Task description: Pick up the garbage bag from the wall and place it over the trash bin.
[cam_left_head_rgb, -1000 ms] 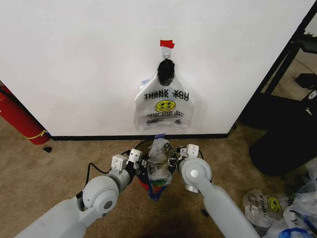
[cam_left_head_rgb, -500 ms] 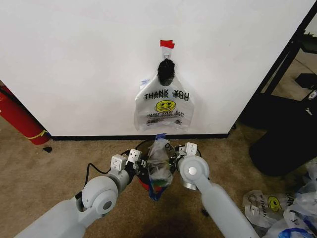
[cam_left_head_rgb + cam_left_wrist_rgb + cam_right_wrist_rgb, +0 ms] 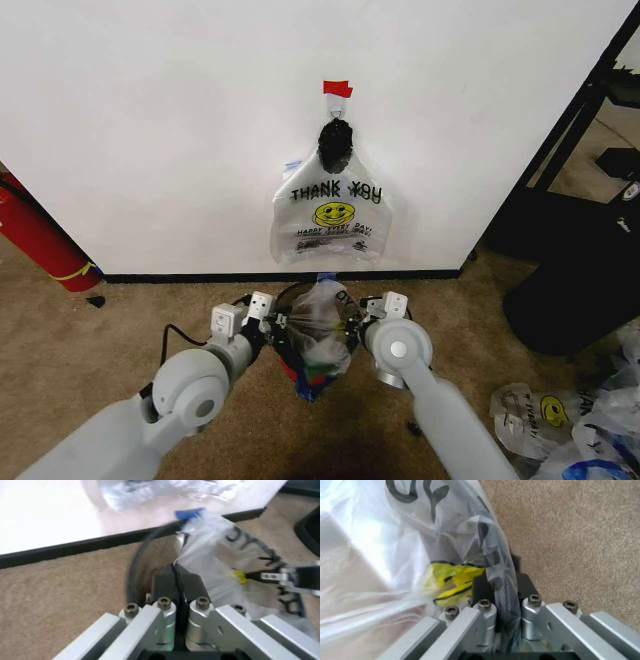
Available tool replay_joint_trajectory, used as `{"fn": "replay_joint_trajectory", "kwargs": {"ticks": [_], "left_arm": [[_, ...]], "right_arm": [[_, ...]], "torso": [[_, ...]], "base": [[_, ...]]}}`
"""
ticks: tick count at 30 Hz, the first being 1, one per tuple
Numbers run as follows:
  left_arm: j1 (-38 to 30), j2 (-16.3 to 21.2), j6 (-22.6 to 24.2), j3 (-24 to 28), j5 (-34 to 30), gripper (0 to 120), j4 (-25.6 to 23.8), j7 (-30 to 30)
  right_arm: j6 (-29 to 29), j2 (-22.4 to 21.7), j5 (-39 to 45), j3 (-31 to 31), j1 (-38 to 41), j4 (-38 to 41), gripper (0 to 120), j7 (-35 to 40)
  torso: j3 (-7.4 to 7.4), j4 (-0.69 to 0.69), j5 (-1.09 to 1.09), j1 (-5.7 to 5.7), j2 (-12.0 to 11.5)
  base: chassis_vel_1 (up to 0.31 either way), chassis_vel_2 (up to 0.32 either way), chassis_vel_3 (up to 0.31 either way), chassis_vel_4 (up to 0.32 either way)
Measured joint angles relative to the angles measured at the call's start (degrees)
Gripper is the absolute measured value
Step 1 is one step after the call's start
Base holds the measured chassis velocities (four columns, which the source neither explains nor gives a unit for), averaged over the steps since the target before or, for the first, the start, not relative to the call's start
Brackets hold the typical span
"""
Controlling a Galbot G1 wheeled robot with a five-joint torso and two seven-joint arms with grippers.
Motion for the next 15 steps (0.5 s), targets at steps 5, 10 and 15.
{"fn": "replay_joint_trajectory", "kwargs": {"ticks": [5,10,15], "left_arm": [[-0.22,0.81,0.25,-1.74,-2.49,0,1.75,-0.41],[-0.31,0.86,0.43,-2.15,-3.46,0,4.46,-0.43],[-0.58,1.23,0.45,-2.51,-4.27,0,7.07,-0.07]], "right_arm": [[0.0,0.03,-0.9,0.32,-1.95,1.77,1,-2.43],[0.02,-1.33,-0.78,1.8,-4.49,4.83,1,-4.7],[0.02,-3.12,0.4,4.76,-7.26,7.93,1,-6.11]], "torso": [[0.0,0.01,0.0,0.0,0.0],[0.0,0.01,0.0,0.0,0.0],[0.0,0.0,0.0,0.0,0.0]], "base": [[0.0,0.0,0.0,0.0],[0.0,0.0,0.0,0.0],[0.0,0.0,0.0,0.0]]}}
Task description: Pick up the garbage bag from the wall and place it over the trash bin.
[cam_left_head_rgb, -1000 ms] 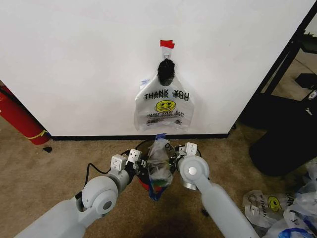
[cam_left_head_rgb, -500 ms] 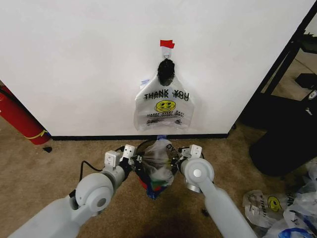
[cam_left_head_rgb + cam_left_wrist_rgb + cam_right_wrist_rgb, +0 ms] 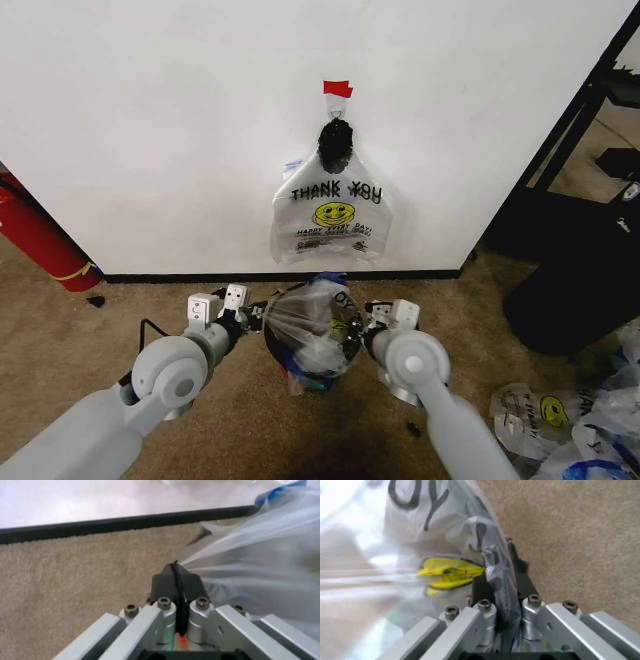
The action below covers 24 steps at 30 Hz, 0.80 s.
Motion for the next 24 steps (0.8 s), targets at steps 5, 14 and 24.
{"fn": "replay_joint_trajectory", "kwargs": {"ticks": [5,14,24], "left_arm": [[-0.02,0.45,-0.3,-0.02,0.25,0,1.53,1.06],[1.48,-0.36,-0.68,0.49,1.48,0,2.64,2.09],[6.1,-0.57,-1.49,0.07,2.88,0,1.52,3.95]], "right_arm": [[0.0,-2.03,1.57,2.74,-3.84,4.11,1,-1.79],[0.01,-2.22,3.19,5.64,-7.77,9.13,1,-4.07],[0.44,-0.55,3.2,8.44,-9.51,11.03,1,-5.22]], "torso": [[0.0,0.01,0.01,0.0,0.0],[0.0,0.01,0.01,-0.01,0.0],[0.0,0.01,0.01,0.0,0.0]], "base": [[0.0,0.0,0.0,0.0],[0.0,0.0,0.0,0.0],[0.0,0.0,0.0,0.0]]}}
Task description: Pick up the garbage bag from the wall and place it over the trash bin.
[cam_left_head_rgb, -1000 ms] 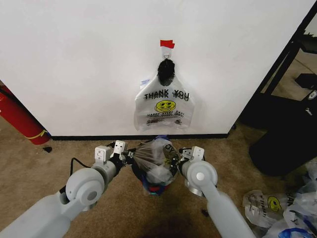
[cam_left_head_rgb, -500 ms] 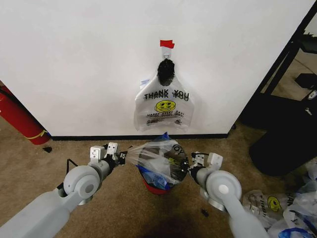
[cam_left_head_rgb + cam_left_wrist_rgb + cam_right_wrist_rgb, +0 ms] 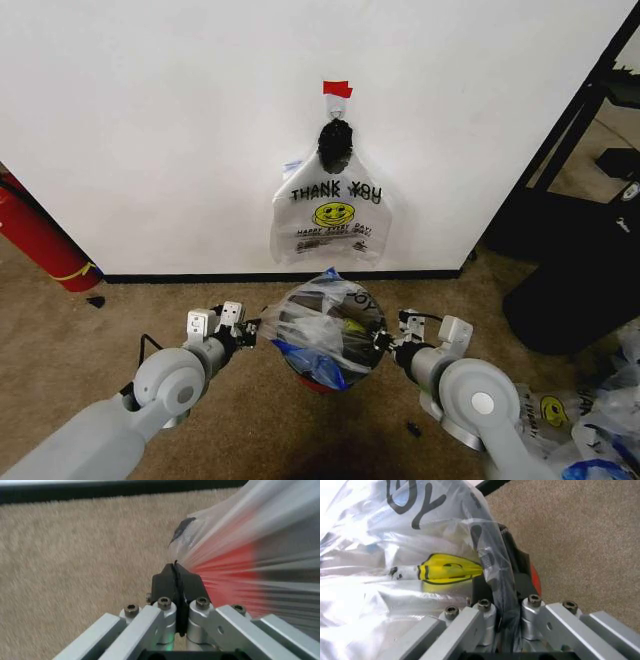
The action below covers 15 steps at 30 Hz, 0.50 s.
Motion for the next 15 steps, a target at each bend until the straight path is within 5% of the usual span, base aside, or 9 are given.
{"fn": "replay_joint_trajectory", "kwargs": {"ticks": [4,15], "left_arm": [[2.18,-0.85,-0.37,-0.97,0.55,0,-1.75,-0.58],[1.28,-0.85,-0.18,-3.15,-1.25,39,-9.38,-5.0]], "right_arm": [[0.49,0.65,-0.5,0.47,-0.76,0.07,1,-0.06],[0.94,1.94,-1.84,5.92,-3.77,0.99,0,0.06]], "torso": [[0.0,0.02,-0.01,0.0,0.0],[0.0,0.0,0.01,0.01,0.0]], "base": [[0.0,0.0,0.0,0.0],[0.0,0.0,0.0,0.0]]}}
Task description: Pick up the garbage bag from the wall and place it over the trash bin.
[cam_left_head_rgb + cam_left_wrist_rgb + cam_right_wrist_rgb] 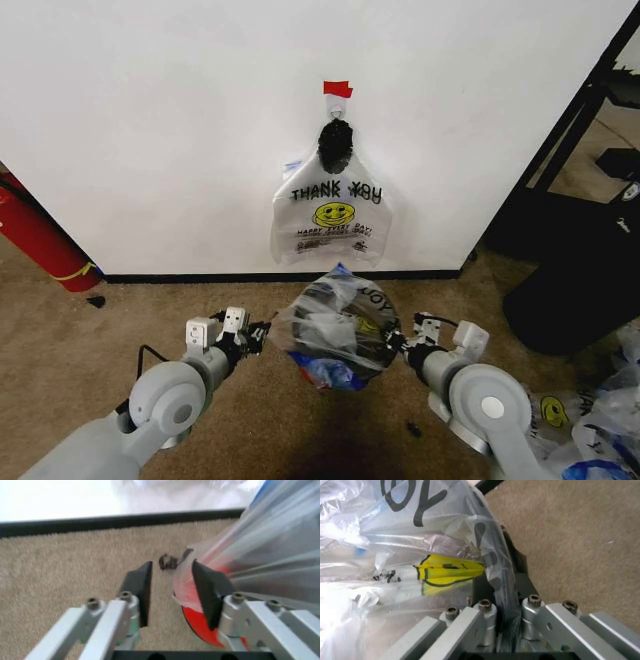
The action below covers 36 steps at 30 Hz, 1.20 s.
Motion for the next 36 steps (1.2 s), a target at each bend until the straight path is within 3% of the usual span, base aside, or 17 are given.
{"fn": "replay_joint_trajectory", "kwargs": {"ticks": [3,6,8,11,14,17,26,30,34,36], "left_arm": [[-0.04,-0.42,-0.06,-0.11,-0.45,48,-1.62,-1.81],[2.45,-1.05,-2.45,-0.48,-0.07,61,-6.73,-3.94],[3.54,-1.33,-3.54,-0.6,0.78,63,-7.84,-4.25],[8.91,-3.24,-9.12,-0.66,7.74,78,-11.51,-4.42],[12.47,-4.8,-9.91,-0.62,9.54,91,-14.01,-3.72],[13.55,-5.41,-9.87,-0.24,8.78,96,-14.89,-3.35],[13.49,-8.12,-6.62,3.25,-4.7,97,-16.08,-3.81],[12.62,-8.44,-5.14,3.72,-7.24,97,-15.67,-4.37],[11.32,-9.1,-3.71,4.71,-8.81,78,-14.15,-5.58],[11.26,-9.18,-3.67,4.82,-8.83,76,-13.97,-5.63]], "right_arm": [[0.16,0.3,-0.41,1.06,-0.68,0.63,0,0.0],[0.64,1.56,-1.98,2.32,-1.85,1.05,0,-0.6],[0.73,1.87,-2.42,2.33,-1.9,0.87,0,-0.93],[0.99,2.78,-3.82,2.1,-2.03,-0.41,0,-1.68],[1.03,2.88,-4.85,1.89,-2.15,-0.52,0,-1.98],[1.03,2.95,-4.96,1.85,-2.01,-0.36,0,-1.98],[1.87,5.29,-5.56,2.28,-1.34,-1.11,0,-2.06],[1.89,5.89,-5.98,2.08,-1.32,-1.47,0,-2.23],[1.89,6.5,-6.46,1.46,-0.86,-1.96,0,-2.25],[1.89,6.54,-6.5,1.41,-0.85,-1.98,0,-2.25]], "torso": [[0.0,0.0,-0.02,0.0,0.0],[0.0,-0.03,-0.01,0.0,0.0],[0.0,-0.02,-0.01,0.0,0.0],[0.0,0.02,0.0,0.0,0.0],[0.0,0.0,-0.01,0.0,0.0],[0.0,0.0,-0.01,0.0,0.0],[0.0,0.0,-0.01,0.0,0.0],[0.0,-0.01,-0.01,0.0,0.0],[0.0,0.0,-0.01,0.0,0.0],[0.0,0.0,-0.01,0.0,0.0]], "base": [[0.0,0.0,0.0,0.0],[0.0,0.0,0.0,0.0],[0.0,0.0,0.0,0.0],[0.0,0.0,0.0,0.0],[0.0,0.0,0.0,0.0],[0.0,0.0,0.0,0.0],[0.0,0.0,0.0,0.0],[0.0,0.0,0.0,0.0],[0.0,0.0,0.0,0.0],[0.0,0.0,0.0,0.0]]}}
